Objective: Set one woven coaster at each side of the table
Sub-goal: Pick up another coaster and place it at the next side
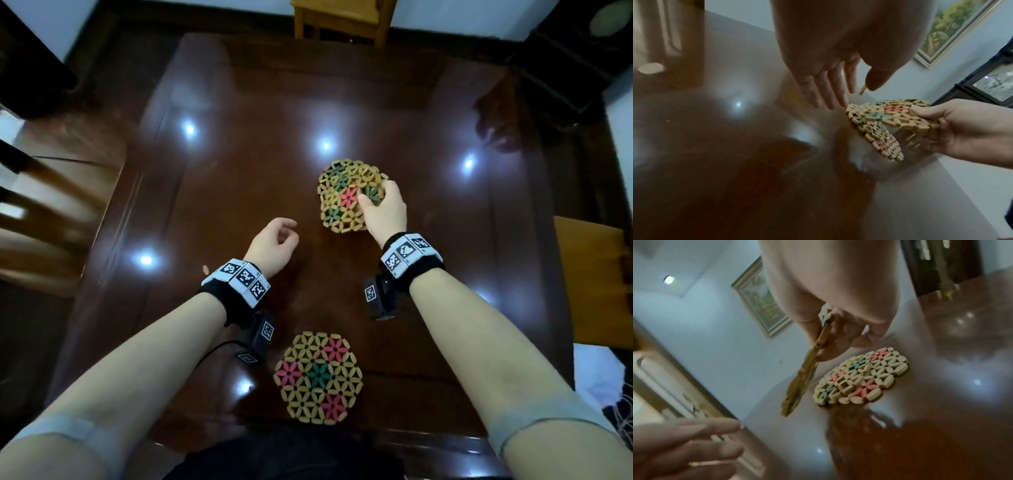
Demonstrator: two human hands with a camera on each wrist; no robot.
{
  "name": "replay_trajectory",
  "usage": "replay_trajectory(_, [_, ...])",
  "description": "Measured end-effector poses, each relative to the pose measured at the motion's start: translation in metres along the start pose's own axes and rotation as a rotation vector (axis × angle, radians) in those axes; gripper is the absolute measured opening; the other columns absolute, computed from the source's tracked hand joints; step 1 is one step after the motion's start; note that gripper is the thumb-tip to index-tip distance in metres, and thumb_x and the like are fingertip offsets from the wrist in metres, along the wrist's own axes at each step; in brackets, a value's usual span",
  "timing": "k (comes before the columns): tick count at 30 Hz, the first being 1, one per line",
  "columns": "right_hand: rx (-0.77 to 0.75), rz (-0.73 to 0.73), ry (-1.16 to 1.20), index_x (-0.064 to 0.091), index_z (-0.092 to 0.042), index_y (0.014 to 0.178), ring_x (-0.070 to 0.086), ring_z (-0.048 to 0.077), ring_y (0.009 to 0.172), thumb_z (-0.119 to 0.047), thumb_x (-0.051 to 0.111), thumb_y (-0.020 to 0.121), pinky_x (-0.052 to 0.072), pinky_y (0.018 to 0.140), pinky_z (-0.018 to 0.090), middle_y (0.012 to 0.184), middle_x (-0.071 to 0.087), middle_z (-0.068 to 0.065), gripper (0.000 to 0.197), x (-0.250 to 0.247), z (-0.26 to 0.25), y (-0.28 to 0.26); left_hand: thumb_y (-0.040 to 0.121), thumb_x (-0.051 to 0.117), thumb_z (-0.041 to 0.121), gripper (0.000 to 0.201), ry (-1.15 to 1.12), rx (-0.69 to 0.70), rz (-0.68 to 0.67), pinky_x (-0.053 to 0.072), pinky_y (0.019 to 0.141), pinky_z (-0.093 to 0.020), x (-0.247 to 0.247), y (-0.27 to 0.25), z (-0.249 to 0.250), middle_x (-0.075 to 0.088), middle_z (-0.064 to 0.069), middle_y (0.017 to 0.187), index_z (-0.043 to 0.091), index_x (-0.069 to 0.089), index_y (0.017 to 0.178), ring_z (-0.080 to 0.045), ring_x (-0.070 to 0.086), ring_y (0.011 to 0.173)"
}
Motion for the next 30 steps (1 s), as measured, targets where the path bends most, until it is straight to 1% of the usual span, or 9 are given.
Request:
replay_trajectory(3, [0.053,-0.106,0.261,0.04,-0.006,0.137,0.043,0.014,0.118,-0.022,0.061,0.09,0.036,0.102,0.029,0.137,0.044,0.004,0.054,0.009,-0.008,-0.027,0.092,0.051,0.037,0.037,-0.033,-0.004,-0.005,0.042,0.087,-0.024,-0.009,-0.007,0.001,0.061,0.002,0.106,0.017,0.055,0.122,-0.013,0.058,0.099])
replay_trajectory(6, [0.124,-0.203,0.361,0.03,-0.006,0.145,0.038,0.02,0.133,-0.02,0.06,0.091,0.033,0.107,0.032,0.148,0.036,0.006,0.063,0.028,-0.017,-0.055,0.09,0.047,0.048,0.044,-0.05,-0.007,0.023,0.046,0.082,-0.027,-0.028,-0.012,-0.007,0.067,0.001,0.103,0.015,0.059,0.117,-0.017,0.064,0.095])
replay_trajectory(10, [0.171,-0.252,0.375,0.035,-0.012,0.142,0.048,0.023,0.127,-0.028,0.061,0.089,0.042,0.102,0.037,0.142,0.046,0.007,0.061,0.062,-0.032,-0.092,0.089,0.059,0.029,0.034,-0.139,-0.014,0.117,0.048,0.064,-0.022,-0.067,-0.025,-0.03,0.066,-0.002,0.089,0.006,0.064,0.113,-0.009,0.063,0.069])
replay_trajectory(14, [0.189,-0.207,0.326,0.059,-0.018,0.092,0.054,0.022,0.084,-0.041,0.051,0.091,0.042,0.062,0.029,0.093,0.056,0.009,0.024,0.101,-0.049,-0.135,0.087,0.063,0.014,0.026,-0.292,-0.02,0.038,0.043,0.042,-0.008,-0.112,-0.037,-0.067,0.065,-0.003,0.075,0.001,0.061,0.109,0.005,0.057,0.04])
replay_trajectory(18, [0.202,-0.166,0.36,0.064,-0.02,0.079,0.056,0.018,0.083,-0.039,0.056,0.088,0.044,0.066,0.029,0.089,0.06,0.005,0.023,0.149,-0.065,-0.182,0.087,0.063,0.014,0.019,-0.296,-0.021,-0.039,0.043,0.04,-0.01,-0.163,-0.055,-0.108,0.061,0.005,0.071,0.007,0.058,0.104,0.008,0.057,0.041])
replay_trajectory(20, [0.225,-0.159,0.379,0.068,-0.018,0.083,0.06,0.015,0.086,-0.033,0.06,0.089,0.047,0.071,0.027,0.095,0.067,0.002,0.018,0.182,-0.076,-0.207,0.086,0.065,0.017,0.023,-0.298,-0.033,-0.042,0.045,0.044,-0.013,-0.197,-0.065,-0.136,0.065,0.003,0.077,0.008,0.062,0.107,0.006,0.06,0.05])
replay_trajectory(24, [0.298,-0.109,0.411,0.067,-0.015,0.089,0.061,0.014,0.078,-0.022,0.061,0.09,0.038,0.053,0.018,0.094,0.067,0.004,0.009,0.209,-0.079,-0.233,0.08,0.072,0.026,0.026,-0.313,-0.082,-0.036,0.048,0.063,-0.019,-0.223,-0.07,-0.159,0.071,-0.004,0.096,0.012,0.071,0.102,-0.006,0.063,0.078])
replay_trajectory(27, [0.358,-0.118,0.463,0.063,-0.006,0.11,0.067,0.022,0.09,-0.01,0.058,0.09,0.046,0.045,0.012,0.107,0.068,0.011,0.02,0.225,-0.084,-0.253,0.076,0.075,0.031,0.036,-0.336,-0.116,-0.04,0.053,0.081,-0.025,-0.239,-0.07,-0.171,0.072,-0.003,0.103,0.012,0.072,0.107,-0.012,0.066,0.094])
replay_trajectory(30, [0.383,-0.136,0.444,0.062,-0.006,0.112,0.067,0.021,0.088,-0.01,0.057,0.091,0.046,0.046,0.012,0.111,0.068,0.011,0.022,0.231,-0.088,-0.257,0.079,0.073,0.028,0.035,-0.318,-0.133,-0.082,0.054,0.088,-0.03,-0.244,-0.066,-0.177,0.071,-0.005,0.107,0.012,0.07,0.109,-0.017,0.066,0.1])
Point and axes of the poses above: each hand's wrist, its own y-axis towards the middle knuckle, its own x-axis out of the palm, z = x × y, the point moved 2 cm from there along y, towards the middle knuckle
